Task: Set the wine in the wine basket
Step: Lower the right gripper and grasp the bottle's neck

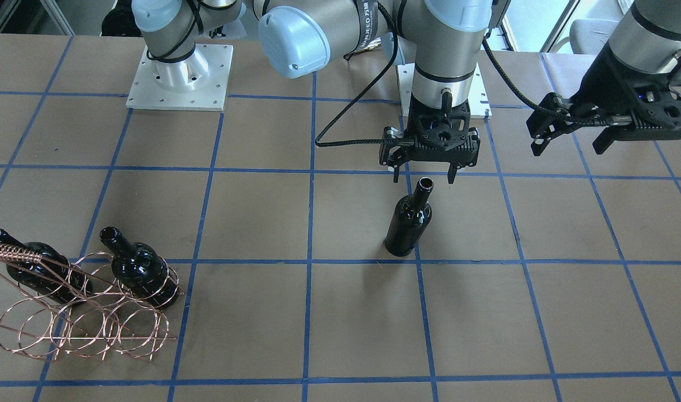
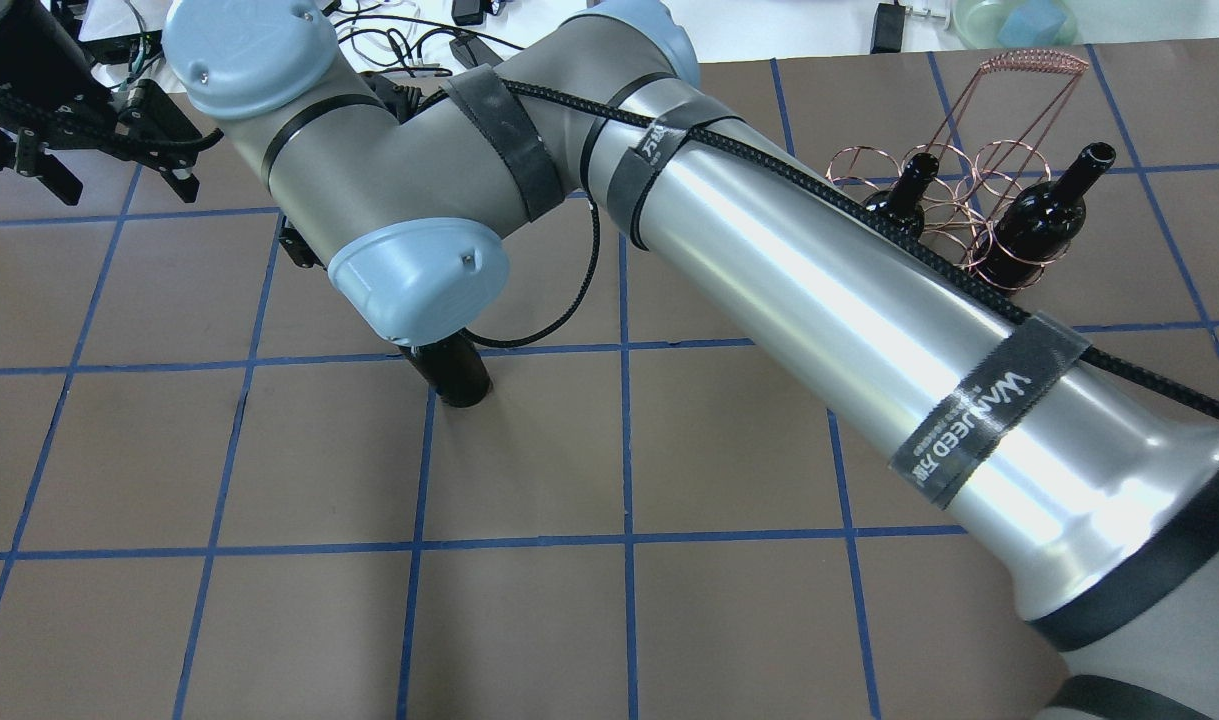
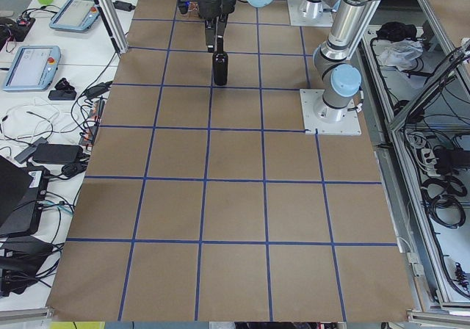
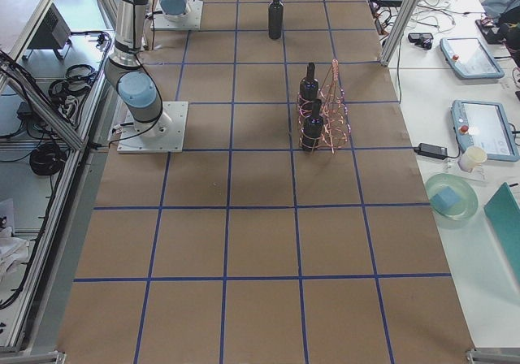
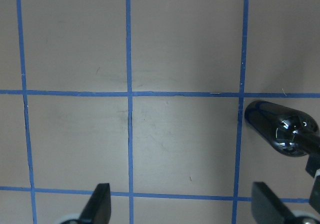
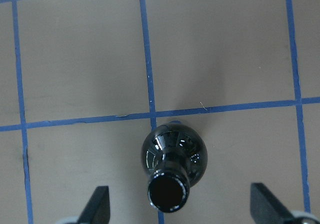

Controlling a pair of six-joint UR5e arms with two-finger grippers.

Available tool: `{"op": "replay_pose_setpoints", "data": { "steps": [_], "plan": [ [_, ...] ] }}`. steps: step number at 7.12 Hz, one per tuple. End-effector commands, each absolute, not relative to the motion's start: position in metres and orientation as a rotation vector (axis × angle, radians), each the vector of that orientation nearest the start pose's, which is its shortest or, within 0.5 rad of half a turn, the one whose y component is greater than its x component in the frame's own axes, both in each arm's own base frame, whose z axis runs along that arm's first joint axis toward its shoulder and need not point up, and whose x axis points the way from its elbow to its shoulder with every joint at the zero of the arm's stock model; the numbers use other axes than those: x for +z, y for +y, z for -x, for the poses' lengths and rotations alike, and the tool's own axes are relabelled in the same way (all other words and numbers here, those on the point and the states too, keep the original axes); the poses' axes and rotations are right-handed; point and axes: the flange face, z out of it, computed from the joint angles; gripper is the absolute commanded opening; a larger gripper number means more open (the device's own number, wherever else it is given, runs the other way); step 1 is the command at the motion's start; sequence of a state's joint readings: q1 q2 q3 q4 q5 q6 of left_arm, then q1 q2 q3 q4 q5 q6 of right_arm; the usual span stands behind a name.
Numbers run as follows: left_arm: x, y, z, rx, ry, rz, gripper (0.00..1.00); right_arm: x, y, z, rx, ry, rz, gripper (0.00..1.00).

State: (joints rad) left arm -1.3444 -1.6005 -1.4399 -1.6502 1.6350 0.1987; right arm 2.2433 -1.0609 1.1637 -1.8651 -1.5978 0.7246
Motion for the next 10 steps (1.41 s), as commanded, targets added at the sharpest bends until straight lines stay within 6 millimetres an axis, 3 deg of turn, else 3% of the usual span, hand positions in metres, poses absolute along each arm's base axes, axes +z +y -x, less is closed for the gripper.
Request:
{"op": "replay_pose_setpoints", "data": {
  "steps": [1,3,5,8,9,10],
  "plan": [
    [0.530,-0.519,-0.012,0.002,3.075,0.107,1.00,0.405,-0.481,-0.552,-0.249,3.022,0.028,1.00],
    [0.535,-0.512,-0.011,0.005,3.074,0.109,1.00,0.399,-0.480,-0.553,-0.220,3.025,0.013,1.00],
    [0.538,-0.507,-0.013,0.013,3.080,0.111,1.00,0.381,-0.483,-0.556,-0.184,3.039,-0.014,1.00],
    [0.539,-0.506,-0.013,0.015,3.074,0.111,1.00,0.371,-0.485,-0.556,-0.171,3.046,-0.019,0.89],
    [0.539,-0.506,-0.013,0.018,3.073,0.111,1.00,0.374,-0.484,-0.556,-0.170,3.038,-0.053,0.62],
    [0.539,-0.505,-0.013,0.023,3.072,0.111,1.00,0.374,-0.484,-0.556,-0.163,3.034,-0.106,0.24]
  ]
}}
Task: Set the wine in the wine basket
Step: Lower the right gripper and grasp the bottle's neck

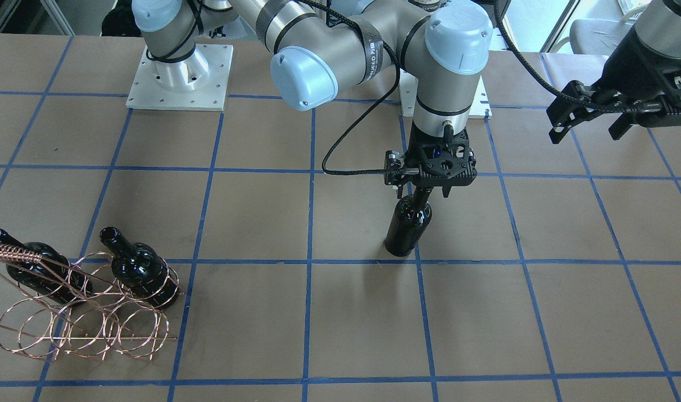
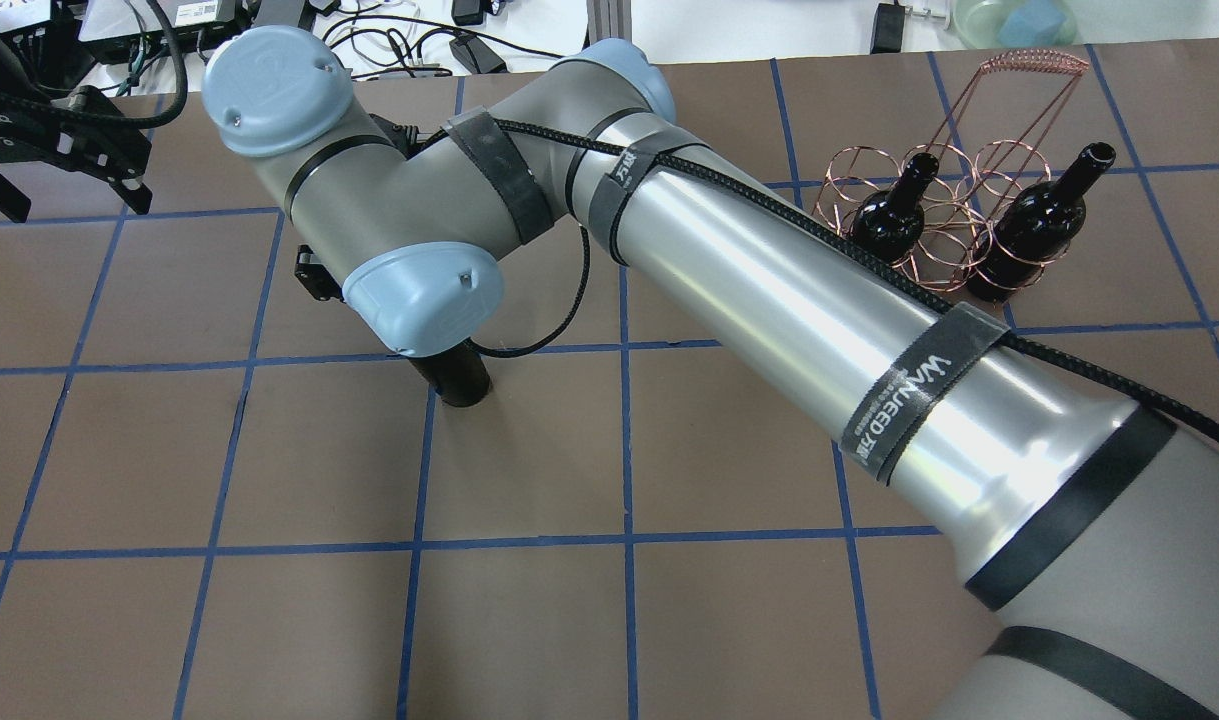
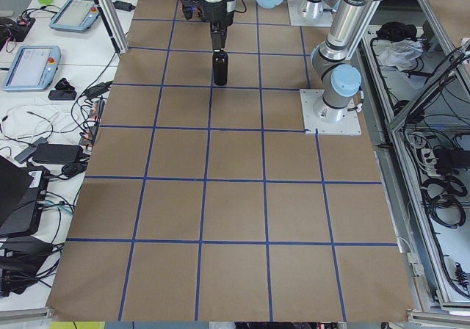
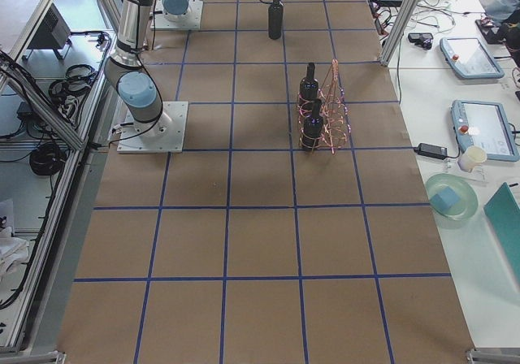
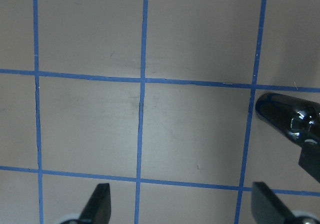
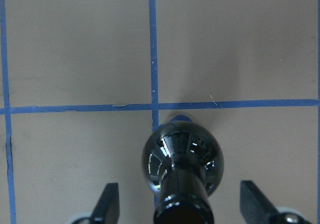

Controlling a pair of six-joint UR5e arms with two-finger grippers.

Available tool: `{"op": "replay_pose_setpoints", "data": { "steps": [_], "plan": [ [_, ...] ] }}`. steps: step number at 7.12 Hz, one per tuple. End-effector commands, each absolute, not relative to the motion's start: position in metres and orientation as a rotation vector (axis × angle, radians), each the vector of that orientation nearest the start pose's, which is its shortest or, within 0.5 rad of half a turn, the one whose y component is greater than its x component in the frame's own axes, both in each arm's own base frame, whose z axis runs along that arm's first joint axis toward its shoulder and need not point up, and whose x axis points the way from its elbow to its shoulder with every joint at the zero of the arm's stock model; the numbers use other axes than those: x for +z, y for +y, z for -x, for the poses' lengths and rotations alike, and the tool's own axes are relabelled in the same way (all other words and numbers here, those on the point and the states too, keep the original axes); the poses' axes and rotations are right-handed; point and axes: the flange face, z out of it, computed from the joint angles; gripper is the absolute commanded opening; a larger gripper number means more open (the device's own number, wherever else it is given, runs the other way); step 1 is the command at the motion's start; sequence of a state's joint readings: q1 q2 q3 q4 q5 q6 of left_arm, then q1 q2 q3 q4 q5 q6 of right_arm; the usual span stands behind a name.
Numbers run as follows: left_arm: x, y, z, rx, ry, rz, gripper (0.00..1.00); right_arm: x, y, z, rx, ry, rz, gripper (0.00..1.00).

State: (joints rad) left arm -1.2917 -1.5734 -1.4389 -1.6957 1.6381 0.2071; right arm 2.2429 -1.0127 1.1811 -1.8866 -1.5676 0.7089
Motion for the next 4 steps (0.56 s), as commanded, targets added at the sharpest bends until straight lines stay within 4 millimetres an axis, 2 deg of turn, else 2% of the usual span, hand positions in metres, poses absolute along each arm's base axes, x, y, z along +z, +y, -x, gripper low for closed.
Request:
{"op": "replay_pose_setpoints", "data": {
  "steps": [1,2,3,4],
  "plan": [
    [0.5388,-0.5049,-0.0123,0.029,3.075,0.108,1.00,0.3756,-0.4826,-0.5559,-0.158,3.028,-0.108,0.05],
    [0.5381,-0.5049,-0.0121,0.031,3.077,0.108,1.00,0.3765,-0.4815,-0.5552,-0.153,3.029,-0.110,0.00],
    [0.5381,-0.5049,-0.0113,0.031,3.077,0.106,1.00,0.3761,-0.4809,-0.5547,-0.151,3.030,-0.110,0.00],
    [0.5381,-0.5049,-0.0121,0.031,3.077,0.108,1.00,0.3839,-0.4786,-0.5527,-0.163,3.025,-0.108,0.00]
  ]
}}
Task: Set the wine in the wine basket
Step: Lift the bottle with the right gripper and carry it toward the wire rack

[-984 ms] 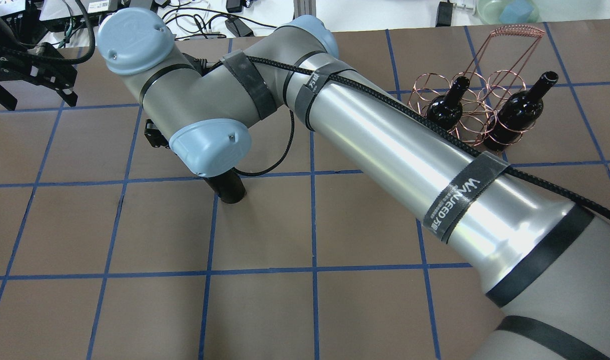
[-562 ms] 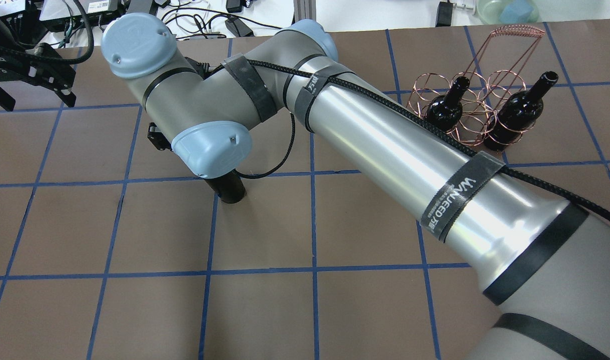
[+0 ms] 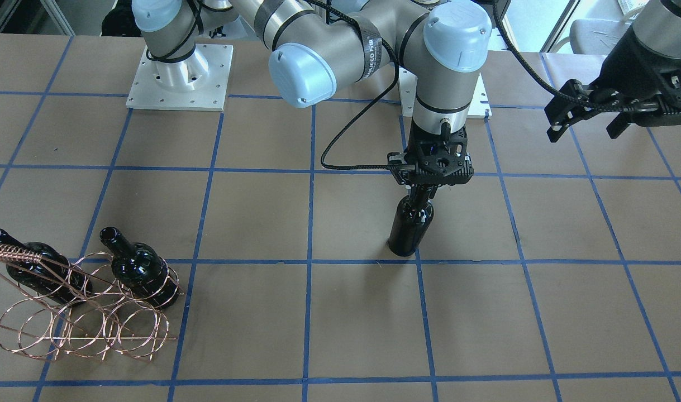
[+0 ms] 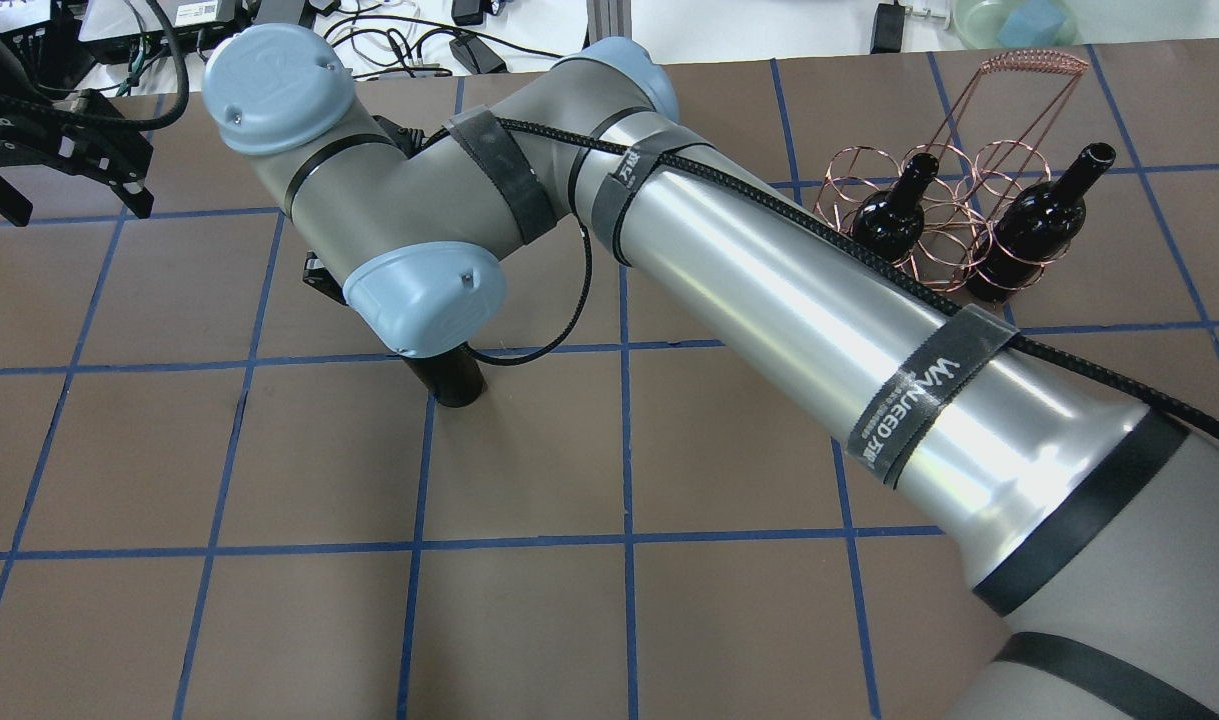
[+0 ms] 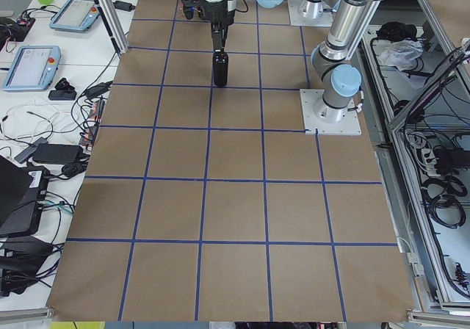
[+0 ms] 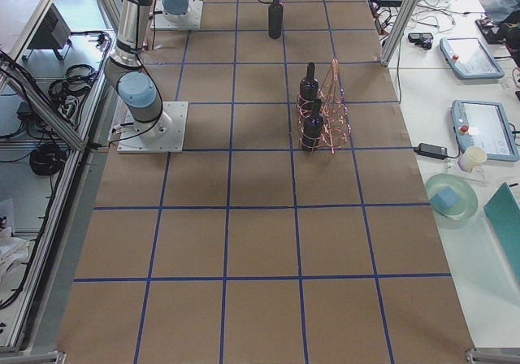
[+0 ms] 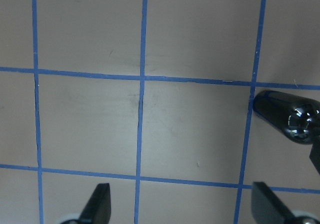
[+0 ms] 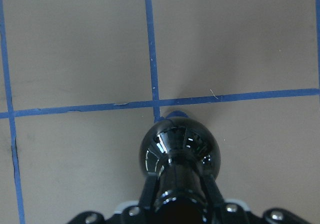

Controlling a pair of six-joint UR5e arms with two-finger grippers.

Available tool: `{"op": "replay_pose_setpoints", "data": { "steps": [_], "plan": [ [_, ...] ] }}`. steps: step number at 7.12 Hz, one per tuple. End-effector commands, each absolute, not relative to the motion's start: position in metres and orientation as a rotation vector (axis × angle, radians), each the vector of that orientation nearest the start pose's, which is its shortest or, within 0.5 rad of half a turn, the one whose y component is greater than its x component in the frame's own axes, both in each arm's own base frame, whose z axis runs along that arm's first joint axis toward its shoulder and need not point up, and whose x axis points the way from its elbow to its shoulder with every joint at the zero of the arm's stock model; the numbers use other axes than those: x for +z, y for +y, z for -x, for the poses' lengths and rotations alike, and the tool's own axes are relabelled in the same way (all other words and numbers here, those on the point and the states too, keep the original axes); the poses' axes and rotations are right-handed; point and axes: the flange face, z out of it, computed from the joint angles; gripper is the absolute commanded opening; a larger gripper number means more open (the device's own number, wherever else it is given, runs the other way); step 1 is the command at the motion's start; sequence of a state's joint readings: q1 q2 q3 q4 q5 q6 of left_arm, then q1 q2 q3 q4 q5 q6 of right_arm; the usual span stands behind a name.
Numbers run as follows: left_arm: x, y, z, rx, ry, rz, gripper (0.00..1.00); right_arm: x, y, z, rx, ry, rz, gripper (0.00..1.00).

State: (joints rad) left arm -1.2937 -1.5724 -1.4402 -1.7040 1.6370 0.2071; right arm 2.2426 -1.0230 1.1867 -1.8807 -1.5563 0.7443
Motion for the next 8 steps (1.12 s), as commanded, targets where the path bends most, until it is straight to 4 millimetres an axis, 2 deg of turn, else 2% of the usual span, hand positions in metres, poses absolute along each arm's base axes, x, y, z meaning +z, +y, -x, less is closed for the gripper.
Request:
{"op": "replay_pose_setpoints", "data": {
  "steps": [1,2,3,5,6,7,8],
  "plan": [
    [0.538,-0.505,-0.013,0.031,3.077,0.111,1.00,0.393,-0.484,-0.539,-0.159,3.033,-0.113,0.00],
    [0.538,-0.505,-0.012,0.031,3.078,0.108,1.00,0.411,-0.489,-0.508,-0.166,3.038,-0.104,0.00],
    [0.538,-0.505,-0.012,0.034,3.077,0.108,1.00,0.422,-0.491,-0.455,-0.140,3.063,-0.088,0.00],
    [0.537,-0.506,-0.001,0.030,3.085,0.076,1.00,0.419,-0.462,-0.334,-0.074,3.110,0.054,0.00],
    [0.531,-0.508,0.021,0.040,3.100,0.021,1.00,0.419,-0.458,-0.273,-0.065,3.120,0.131,0.00],
    [0.528,-0.505,0.052,0.042,3.099,-0.040,1.00,0.428,-0.445,-0.217,-0.009,3.129,0.213,0.00],
    [0.530,-0.501,0.081,0.031,3.097,-0.036,1.00,0.453,-0.432,-0.169,0.024,3.126,0.305,0.00]
  ]
}}
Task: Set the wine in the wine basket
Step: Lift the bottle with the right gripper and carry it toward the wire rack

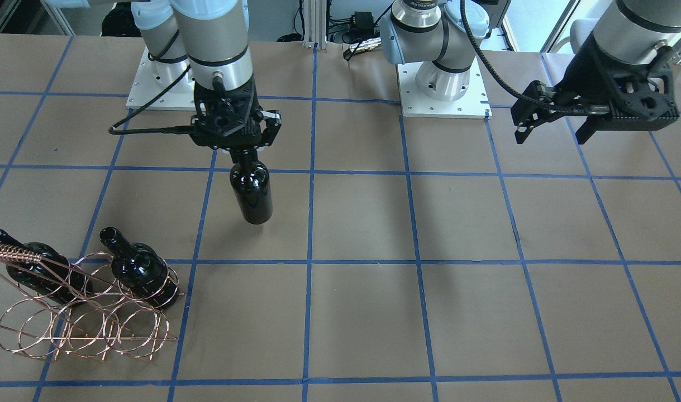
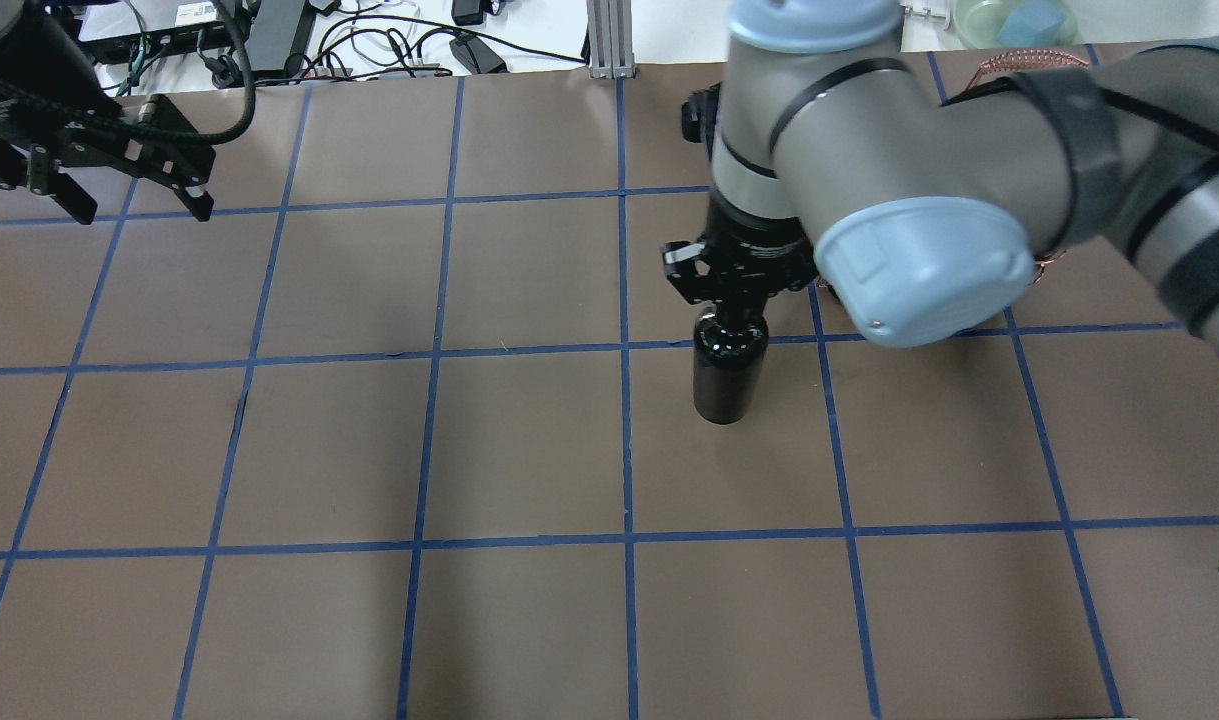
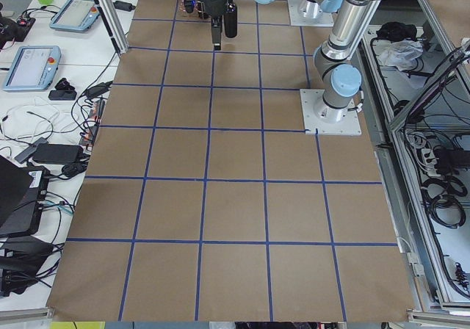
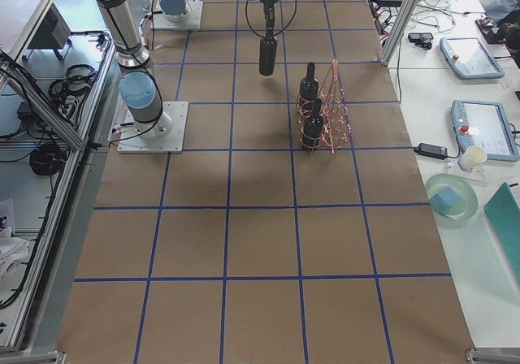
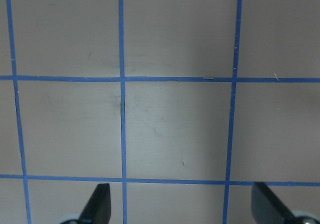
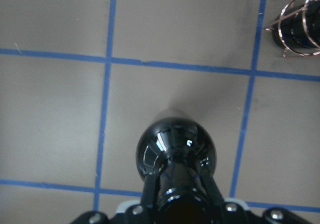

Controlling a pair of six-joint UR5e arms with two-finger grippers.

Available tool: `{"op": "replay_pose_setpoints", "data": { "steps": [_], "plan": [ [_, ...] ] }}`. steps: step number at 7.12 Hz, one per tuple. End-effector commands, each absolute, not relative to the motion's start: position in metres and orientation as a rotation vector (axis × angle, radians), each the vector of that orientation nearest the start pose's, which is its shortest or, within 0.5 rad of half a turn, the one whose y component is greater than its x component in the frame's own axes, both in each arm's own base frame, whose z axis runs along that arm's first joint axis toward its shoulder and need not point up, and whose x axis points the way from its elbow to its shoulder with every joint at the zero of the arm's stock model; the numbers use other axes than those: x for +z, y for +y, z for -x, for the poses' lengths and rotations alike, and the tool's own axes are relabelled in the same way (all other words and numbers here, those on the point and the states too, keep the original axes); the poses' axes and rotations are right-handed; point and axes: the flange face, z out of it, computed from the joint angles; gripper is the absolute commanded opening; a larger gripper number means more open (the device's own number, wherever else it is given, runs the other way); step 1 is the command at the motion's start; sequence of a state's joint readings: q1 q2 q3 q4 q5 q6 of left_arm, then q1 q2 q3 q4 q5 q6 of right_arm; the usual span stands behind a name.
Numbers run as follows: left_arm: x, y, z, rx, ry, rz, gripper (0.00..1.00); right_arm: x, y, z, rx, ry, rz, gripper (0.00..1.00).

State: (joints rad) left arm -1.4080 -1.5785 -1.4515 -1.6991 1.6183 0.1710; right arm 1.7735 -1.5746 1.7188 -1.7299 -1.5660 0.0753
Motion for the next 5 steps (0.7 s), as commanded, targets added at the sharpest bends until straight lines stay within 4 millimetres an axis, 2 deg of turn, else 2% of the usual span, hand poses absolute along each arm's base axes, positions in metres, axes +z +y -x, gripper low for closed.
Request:
{"op": "replay_pose_setpoints", "data": {
  "steps": [1,2,3,4,5],
  "plan": [
    [0.534,-0.495,0.098,0.015,3.100,-0.048,1.00,0.466,-0.435,-0.117,0.009,3.122,0.394,0.00],
    [0.533,-0.495,0.102,0.014,3.105,-0.057,1.00,0.477,-0.439,-0.065,-0.025,3.123,0.431,0.00],
    [0.536,-0.492,0.104,0.010,3.097,-0.067,1.00,0.489,-0.443,-0.027,-0.057,3.138,0.380,0.00],
    [0.530,-0.493,0.107,0.028,3.100,-0.076,1.00,0.523,-0.453,-0.018,-0.157,3.157,0.365,0.00],
    [0.532,-0.490,0.114,0.021,3.099,-0.098,1.00,0.546,-0.476,-0.014,-0.175,3.144,0.362,0.00]
  ]
}}
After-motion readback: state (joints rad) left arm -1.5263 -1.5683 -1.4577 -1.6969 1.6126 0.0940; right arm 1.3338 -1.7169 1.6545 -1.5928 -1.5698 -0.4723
